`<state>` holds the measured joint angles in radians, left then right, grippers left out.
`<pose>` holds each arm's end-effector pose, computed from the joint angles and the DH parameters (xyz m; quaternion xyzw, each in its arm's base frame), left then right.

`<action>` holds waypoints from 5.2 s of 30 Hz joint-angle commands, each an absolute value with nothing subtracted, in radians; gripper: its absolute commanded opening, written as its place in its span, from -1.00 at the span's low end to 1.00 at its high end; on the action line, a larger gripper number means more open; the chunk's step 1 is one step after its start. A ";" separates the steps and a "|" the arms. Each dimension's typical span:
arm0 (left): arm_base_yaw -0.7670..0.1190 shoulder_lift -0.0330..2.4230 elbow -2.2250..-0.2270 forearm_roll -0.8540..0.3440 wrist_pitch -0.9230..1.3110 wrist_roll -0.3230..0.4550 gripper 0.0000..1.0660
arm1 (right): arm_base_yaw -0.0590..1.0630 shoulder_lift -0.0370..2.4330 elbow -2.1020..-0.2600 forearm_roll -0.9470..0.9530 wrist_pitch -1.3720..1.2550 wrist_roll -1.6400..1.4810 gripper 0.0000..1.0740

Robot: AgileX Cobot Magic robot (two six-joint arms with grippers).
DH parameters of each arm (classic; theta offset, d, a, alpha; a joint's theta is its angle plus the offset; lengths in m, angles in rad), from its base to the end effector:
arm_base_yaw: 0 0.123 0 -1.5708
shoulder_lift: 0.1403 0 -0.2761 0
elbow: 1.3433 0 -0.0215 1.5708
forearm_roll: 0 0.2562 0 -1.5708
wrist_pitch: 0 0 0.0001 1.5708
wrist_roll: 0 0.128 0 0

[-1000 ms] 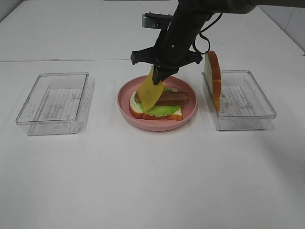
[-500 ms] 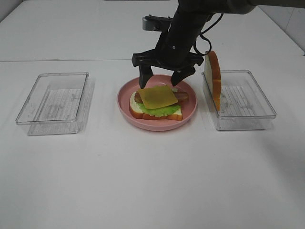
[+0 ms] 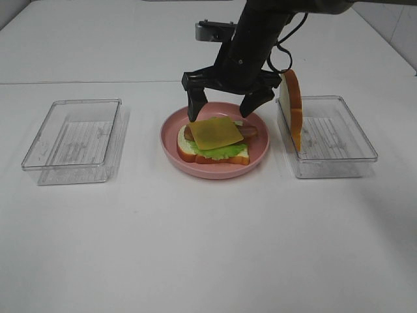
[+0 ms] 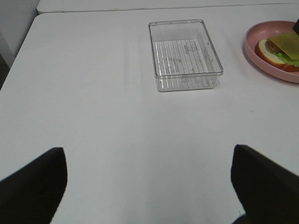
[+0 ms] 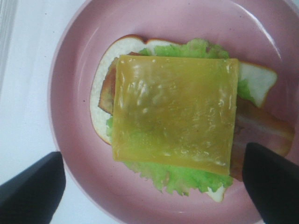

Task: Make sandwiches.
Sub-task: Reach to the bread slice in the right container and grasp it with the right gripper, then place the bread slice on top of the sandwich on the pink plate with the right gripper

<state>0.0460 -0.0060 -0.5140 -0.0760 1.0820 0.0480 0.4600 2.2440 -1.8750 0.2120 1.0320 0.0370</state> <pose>0.0385 -0.0068 0.2655 0.0031 0.8530 -0.0134 0.5218 0.4251 0.2364 0.1406 -0.1658 0.9731 0.1254 0.0996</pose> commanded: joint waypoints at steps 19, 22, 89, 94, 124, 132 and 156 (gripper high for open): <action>0.044 -0.021 -0.514 -0.081 1.077 0.043 0.68 | 0.439 2.173 -2.241 -0.046 1.330 0.155 0.79; 0.044 -0.021 -0.514 -0.081 1.077 0.043 0.68 | 0.400 2.170 -2.241 -0.042 1.330 0.164 0.79; 0.044 -0.021 -0.514 -0.081 1.077 0.043 0.68 | 0.261 2.169 -2.126 -0.037 1.330 0.189 -1.00; 0.044 -0.021 -0.514 -0.081 1.077 0.043 0.68 | 0.262 2.070 -2.126 -0.010 1.330 0.189 -1.00; 0.044 -0.021 -0.514 -0.081 1.077 0.043 0.68 | 0.263 2.049 -1.602 0.834 0.852 -0.160 -1.00; 0.044 -0.021 -0.514 -0.081 1.077 0.043 0.68 | 0.263 2.150 -1.608 0.933 0.813 -0.189 -1.00; 0.044 -0.021 -0.514 -0.081 1.077 0.043 0.68 | 0.262 2.251 -1.634 0.952 0.784 -0.236 -0.55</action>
